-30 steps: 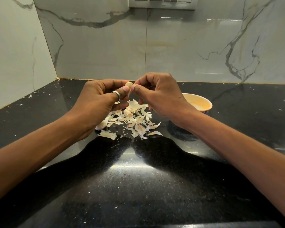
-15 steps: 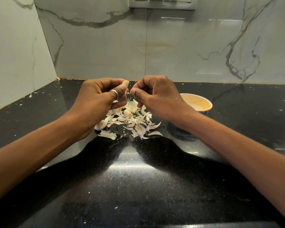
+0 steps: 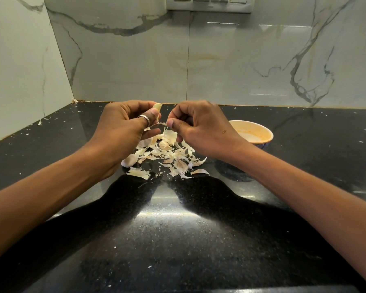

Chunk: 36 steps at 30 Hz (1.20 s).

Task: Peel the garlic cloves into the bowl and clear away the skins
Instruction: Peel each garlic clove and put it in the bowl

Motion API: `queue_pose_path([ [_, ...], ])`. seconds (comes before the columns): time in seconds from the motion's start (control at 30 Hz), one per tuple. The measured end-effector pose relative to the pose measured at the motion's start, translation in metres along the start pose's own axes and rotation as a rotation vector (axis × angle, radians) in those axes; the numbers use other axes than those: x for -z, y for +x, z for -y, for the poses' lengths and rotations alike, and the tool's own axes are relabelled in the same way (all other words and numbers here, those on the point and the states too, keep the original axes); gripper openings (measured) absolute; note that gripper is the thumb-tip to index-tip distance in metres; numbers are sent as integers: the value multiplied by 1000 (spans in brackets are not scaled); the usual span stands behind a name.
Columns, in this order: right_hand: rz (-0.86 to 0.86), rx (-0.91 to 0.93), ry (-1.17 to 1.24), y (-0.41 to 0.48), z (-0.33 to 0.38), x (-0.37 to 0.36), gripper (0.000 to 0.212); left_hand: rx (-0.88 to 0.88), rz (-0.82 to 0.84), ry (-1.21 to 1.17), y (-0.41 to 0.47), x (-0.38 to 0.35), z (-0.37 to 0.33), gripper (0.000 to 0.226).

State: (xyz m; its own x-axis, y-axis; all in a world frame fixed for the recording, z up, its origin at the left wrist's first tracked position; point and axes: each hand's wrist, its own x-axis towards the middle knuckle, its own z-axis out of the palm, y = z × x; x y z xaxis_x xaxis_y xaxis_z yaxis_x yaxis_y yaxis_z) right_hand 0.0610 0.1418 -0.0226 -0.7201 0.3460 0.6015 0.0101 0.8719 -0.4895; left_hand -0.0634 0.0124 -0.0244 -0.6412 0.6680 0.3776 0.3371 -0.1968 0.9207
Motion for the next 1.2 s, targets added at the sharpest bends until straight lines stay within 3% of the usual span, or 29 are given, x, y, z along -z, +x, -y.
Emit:
queue_pose_path([
  [0.33,-28,19,-6,-2,3,1,13,10,-19,17,-1,0,0,17],
  [0.5,-76,70,-168,-4,3,-1,9,6,0,28,-2,0,-1,17],
  [0.9,-61,144,-284,-5,2,-2,14,2,11,34,-5,-4,-3,16],
  [1.2,-108,115,-205,-2,-1,-3,8,49,54,-21,-5,-3,-4,20],
])
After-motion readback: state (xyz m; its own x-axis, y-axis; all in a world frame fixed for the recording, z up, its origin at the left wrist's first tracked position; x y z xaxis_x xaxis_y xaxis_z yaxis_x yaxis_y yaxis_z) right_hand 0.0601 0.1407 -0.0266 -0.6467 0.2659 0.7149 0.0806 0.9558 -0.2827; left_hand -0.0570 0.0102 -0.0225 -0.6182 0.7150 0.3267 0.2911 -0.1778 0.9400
